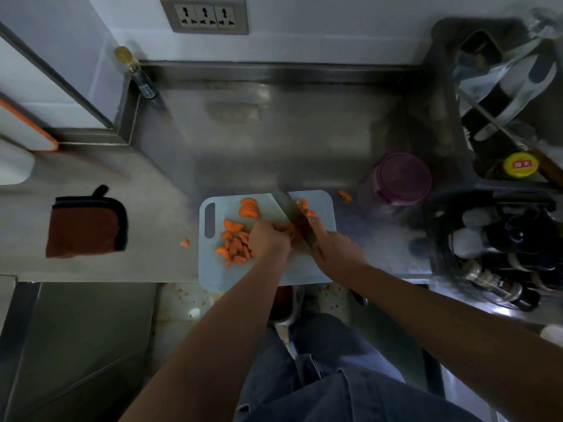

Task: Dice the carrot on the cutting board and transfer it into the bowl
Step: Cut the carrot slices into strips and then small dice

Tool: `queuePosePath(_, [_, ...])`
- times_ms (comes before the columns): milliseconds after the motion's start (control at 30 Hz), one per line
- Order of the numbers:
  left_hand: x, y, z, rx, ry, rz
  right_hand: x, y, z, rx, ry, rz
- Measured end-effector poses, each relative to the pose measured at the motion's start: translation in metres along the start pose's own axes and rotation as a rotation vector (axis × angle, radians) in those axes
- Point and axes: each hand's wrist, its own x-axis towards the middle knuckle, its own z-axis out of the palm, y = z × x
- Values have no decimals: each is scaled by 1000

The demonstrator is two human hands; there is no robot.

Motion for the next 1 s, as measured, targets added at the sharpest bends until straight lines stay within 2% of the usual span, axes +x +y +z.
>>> queuePosePath(167, [-5,-3,-10,96,37,127,1,3,-11,170,165,-26])
queuePosePath(233, [-8,-4,-15,224,56,306,2,4,-18,199,185,-16])
queuePosePath(333, [-8,-3,-21,505,-20,721,-2,5,-22,221,210,-5])
queuePosePath(433, [-7,1,-18,793,-63,898,-7,10,-20,243,215,29])
queuePosePath(533, [-3,3,-15,911,-14,948,-10,12,-16,240,195,40])
queuePosePath(633, [-2,2,-17,913,17,946,-13,9,-14,257,161,37])
queuePosePath(767, [-8,-5,-21,805,29,821,-14,2,-10,211,65,10])
queuePosePath(1000, [-11,-17,-17,606,56,702,-11,-10,-4,68,8,12])
